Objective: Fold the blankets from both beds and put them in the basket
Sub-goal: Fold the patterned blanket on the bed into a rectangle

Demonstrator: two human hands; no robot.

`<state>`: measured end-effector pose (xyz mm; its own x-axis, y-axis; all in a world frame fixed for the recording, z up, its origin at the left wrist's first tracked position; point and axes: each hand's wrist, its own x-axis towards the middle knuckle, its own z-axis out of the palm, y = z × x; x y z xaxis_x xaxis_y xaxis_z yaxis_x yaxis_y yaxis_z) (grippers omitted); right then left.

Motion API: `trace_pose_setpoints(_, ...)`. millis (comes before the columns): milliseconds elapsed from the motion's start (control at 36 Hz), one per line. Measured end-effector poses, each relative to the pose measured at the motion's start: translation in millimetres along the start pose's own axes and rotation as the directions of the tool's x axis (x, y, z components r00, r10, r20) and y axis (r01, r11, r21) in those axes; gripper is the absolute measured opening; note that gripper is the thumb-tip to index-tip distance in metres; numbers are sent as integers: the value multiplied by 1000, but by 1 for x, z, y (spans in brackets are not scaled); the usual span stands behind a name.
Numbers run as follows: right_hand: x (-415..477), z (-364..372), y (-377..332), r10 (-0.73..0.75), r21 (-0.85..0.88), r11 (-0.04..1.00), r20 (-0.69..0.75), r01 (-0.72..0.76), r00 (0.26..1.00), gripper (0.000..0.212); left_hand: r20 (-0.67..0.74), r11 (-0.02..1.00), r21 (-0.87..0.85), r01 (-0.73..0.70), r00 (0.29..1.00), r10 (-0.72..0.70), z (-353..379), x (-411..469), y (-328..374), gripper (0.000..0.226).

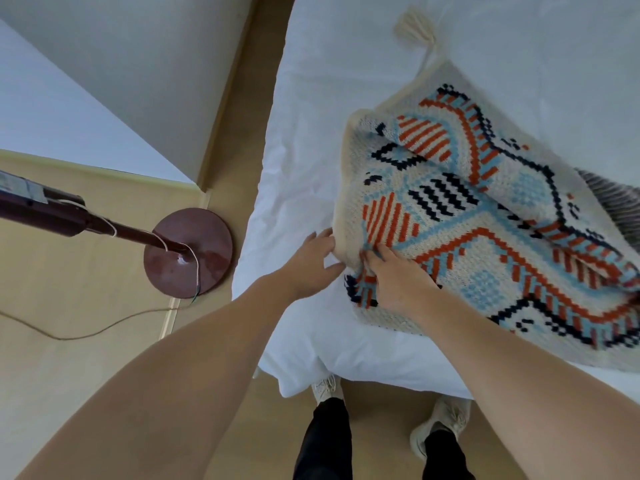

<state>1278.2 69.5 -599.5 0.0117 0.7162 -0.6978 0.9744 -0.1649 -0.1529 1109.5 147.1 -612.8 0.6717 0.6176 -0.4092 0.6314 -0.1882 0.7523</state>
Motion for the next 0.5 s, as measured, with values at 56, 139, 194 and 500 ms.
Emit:
trace_pose_setpoints(56, -3, -1, 3, 9, 16, 1000, 1, -9, 1000, 77, -42, 998, -45, 44, 998, -46, 0, 3, 4, 14)
trace_pose_setpoints(139, -7, -3, 9, 24, 23, 999, -12, -23, 1000, 83, -96, 997, -59, 42, 994, -48, -7, 6, 14, 22)
trace_pose_setpoints(194, -10, -5, 12, 44, 31, 999, -21, -43, 999, 86, -97, 998, -10, 62, 993, -63, -13, 7, 18, 30)
trace_pose_setpoints(500, 0, -1, 12, 44, -14, 999, 22, -44, 999, 87, 287, 954, 82, 289, 910, -300, -5, -24, -18, 36)
